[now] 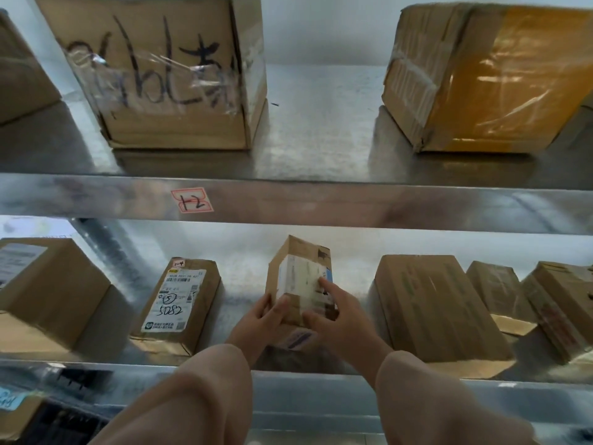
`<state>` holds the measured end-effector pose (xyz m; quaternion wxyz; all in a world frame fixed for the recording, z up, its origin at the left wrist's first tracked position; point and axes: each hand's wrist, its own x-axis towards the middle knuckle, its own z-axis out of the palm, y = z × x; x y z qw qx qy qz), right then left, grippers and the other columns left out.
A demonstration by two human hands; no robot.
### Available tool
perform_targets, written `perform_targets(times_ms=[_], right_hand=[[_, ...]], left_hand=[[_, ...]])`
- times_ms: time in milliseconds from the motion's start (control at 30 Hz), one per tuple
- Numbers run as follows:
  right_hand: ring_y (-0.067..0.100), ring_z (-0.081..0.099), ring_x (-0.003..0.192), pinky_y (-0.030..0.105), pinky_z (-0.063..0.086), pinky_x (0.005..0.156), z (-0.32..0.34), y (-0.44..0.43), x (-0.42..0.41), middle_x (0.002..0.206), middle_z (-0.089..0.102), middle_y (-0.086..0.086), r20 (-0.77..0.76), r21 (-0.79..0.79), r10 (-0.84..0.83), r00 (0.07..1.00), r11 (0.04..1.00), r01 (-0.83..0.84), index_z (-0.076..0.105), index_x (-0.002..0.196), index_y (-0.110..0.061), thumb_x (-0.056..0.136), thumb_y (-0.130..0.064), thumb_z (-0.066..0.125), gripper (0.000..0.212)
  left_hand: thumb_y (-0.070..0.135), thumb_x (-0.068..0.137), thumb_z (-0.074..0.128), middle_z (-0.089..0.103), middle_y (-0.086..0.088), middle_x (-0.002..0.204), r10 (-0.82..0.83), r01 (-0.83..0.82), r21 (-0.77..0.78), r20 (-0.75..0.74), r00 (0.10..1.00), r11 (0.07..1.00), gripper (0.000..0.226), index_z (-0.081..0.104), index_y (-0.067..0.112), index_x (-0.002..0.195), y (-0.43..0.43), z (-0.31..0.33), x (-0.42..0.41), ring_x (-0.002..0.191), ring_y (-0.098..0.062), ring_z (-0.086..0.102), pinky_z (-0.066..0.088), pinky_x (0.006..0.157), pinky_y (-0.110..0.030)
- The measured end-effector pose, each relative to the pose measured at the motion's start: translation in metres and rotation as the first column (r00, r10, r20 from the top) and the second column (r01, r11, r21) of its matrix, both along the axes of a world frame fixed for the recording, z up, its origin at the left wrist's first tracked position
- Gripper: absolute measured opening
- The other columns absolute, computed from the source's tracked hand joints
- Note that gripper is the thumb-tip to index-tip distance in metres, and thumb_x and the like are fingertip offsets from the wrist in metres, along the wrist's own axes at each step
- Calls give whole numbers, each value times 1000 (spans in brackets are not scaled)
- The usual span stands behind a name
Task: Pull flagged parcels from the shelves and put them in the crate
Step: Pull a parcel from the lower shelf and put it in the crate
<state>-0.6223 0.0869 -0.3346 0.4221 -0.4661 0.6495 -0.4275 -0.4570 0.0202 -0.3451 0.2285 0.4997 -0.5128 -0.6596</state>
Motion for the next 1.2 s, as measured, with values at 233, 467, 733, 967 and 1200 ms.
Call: perform_targets(times_ms=[233, 467, 733, 967, 1200], right_hand=[[9, 48, 115, 6, 49, 63, -12, 2, 1, 131, 41, -18, -141, 5, 78, 987, 997, -78, 34, 137, -44, 86, -41, 66, 60], [6, 37, 131, 33, 38, 109, 7, 29, -18, 148, 34, -18, -400, -123, -111, 910, 990, 66, 27, 138, -50, 83, -60, 53, 62], [16, 31, 139, 25, 16, 114, 30, 68, -66, 150, 37, -5, -649, -119, -248, 719, 967, 226, 34, 145, -25, 91, -50, 48, 61], [22, 33, 138, 40, 25, 114, 19, 106, -112, 150, 38, 0, -706, -67, -335, 624, 909, 412, 36, 143, -26, 88, -48, 60, 65], [26, 25, 141, 46, 27, 115, 3, 132, -159, 154, 26, 4, -681, 34, -308, 664, 893, 449, 20, 148, -25, 86, -51, 60, 78]], left_hand=[[40, 98, 46, 70, -8, 101, 104, -104, -7, 111, 988, 995, 27, 60, 22, 111, -9, 3, 10, 95, -25, 67, 57, 82, -39], [36, 95, 53, 49, -1, 137, 38, 76, -421, 255, 966, 904, 50, 35, 31, 141, -7, 43, -1, 113, -17, 53, 57, 88, -45], [46, 90, 56, 36, -1, 151, 72, 324, -793, 417, 906, 516, 62, 36, 29, 146, 11, 84, -50, 141, -21, 26, 21, 115, -37], [51, 91, 52, 24, 5, 158, -99, 496, -756, 506, 857, 428, 66, 25, 35, 150, 52, 60, -93, 145, -15, 17, 15, 118, -33], [56, 91, 49, 21, 5, 159, -85, 544, -664, 591, 802, 512, 70, 19, 37, 150, 72, 27, -138, 146, -18, 18, 23, 117, -37]])
